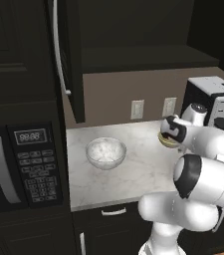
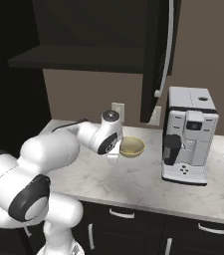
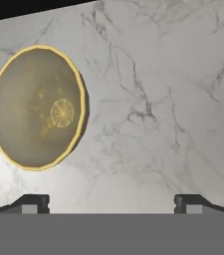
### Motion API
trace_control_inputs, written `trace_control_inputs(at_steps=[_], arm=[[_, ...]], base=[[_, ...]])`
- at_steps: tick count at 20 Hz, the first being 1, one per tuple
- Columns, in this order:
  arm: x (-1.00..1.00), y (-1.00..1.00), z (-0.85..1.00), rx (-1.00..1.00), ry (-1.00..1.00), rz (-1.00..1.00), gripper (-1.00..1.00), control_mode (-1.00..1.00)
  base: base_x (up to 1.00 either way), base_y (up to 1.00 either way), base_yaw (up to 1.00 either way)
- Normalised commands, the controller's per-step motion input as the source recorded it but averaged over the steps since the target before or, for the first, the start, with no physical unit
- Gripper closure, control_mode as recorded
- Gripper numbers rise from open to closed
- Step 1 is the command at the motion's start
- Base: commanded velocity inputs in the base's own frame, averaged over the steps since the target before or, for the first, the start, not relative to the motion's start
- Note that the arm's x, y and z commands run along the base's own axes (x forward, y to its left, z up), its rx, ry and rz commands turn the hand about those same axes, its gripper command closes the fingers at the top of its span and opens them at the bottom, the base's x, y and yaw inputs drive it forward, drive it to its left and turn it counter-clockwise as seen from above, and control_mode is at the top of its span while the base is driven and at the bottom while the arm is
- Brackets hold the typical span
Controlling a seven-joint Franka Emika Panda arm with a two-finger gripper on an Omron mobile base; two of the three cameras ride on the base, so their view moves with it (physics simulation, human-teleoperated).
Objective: Pick up the bowls on the counter and stack them on top of one another in the open cabinet. Place the smaller bowl on top of the larger bowl.
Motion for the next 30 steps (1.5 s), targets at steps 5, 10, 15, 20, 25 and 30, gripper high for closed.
trace_control_inputs(at_steps=[5, 10, 15, 20, 25, 30], arm=[[0.20, -0.25, -0.15, 0.00, 0.00, 0.00, -1.00, -1.00], [0.14, -0.23, -0.15, 0.00, 0.00, 0.00, -1.00, -1.00], [0.21, -0.15, -0.15, 0.00, 0.00, 0.00, -1.00, -1.00], [0.25, -0.13, -0.15, 0.00, 0.00, 0.00, -1.00, -1.00], [0.22, -0.11, -0.16, 0.00, 0.00, 0.00, -1.00, -1.00], [0.15, -0.11, -0.13, 0.00, 0.00, 0.00, -1.00, -1.00]], base=[[0.00, 0.00, 0.00], [0.00, 0.00, 0.00], [0.00, 0.00, 0.00], [0.00, 0.00, 0.00], [0.00, 0.00, 0.00], [0.00, 0.00, 0.00]])
